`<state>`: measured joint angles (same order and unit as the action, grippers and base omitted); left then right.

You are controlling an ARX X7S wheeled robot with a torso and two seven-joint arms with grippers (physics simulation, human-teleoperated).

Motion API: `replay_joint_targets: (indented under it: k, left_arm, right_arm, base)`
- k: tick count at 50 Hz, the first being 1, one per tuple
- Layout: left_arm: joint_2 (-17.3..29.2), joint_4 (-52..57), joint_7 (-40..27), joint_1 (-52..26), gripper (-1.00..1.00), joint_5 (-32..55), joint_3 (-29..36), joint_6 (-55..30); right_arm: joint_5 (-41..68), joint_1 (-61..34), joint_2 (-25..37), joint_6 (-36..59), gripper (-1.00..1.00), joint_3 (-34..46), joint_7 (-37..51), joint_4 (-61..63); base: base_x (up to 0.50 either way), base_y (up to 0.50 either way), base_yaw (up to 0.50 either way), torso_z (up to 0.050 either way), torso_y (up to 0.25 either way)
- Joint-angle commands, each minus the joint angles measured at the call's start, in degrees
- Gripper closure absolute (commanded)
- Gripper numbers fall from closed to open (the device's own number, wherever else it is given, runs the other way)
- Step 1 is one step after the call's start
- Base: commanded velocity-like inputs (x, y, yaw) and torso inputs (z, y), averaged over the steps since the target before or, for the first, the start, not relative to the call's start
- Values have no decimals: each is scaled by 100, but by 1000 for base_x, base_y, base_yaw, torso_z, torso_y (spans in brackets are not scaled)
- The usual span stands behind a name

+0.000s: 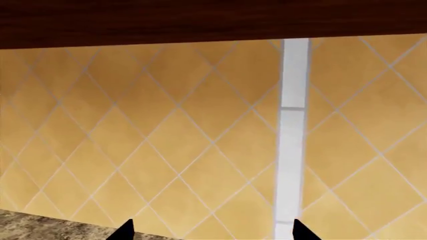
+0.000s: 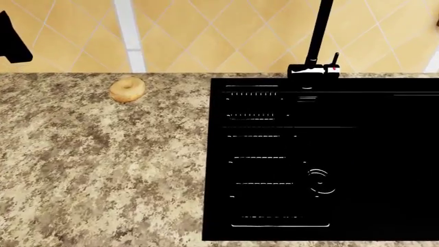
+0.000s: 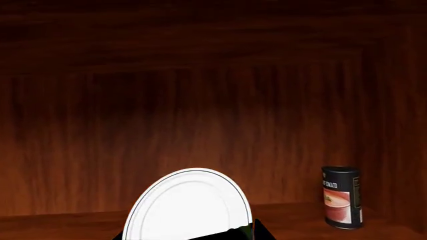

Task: Pick the cans from the counter and place them in their designated side in the cabinet.

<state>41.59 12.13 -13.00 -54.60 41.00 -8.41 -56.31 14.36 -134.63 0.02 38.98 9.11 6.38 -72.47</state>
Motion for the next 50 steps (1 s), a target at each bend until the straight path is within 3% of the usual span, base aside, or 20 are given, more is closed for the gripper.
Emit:
replay_joint_targets:
  k: [1,32,33,50]
  left_arm:
    - [19,6,-16,-20,-100,-2,11,-4]
    - [-46,-158,27,61,-100,-160,138,278]
    - [-42,-152,26,67,-100,-152,128,272]
    - [60,-18,-2,84,-100,-23,26,115]
  right_arm:
    - [-75,-37,-1,160,100,-48,84,90]
    - [-153,-37,-1,230,100,96,139,112]
    - [-153,-37,-1,225,-100,98,145,112]
    - [-160,-37,-1,190,-100,133,161,108]
  base:
    - [0,0,0,0,0]
    - [0,0,0,0,0]
    - [0,0,0,0,0]
    - [0,0,0,0,0]
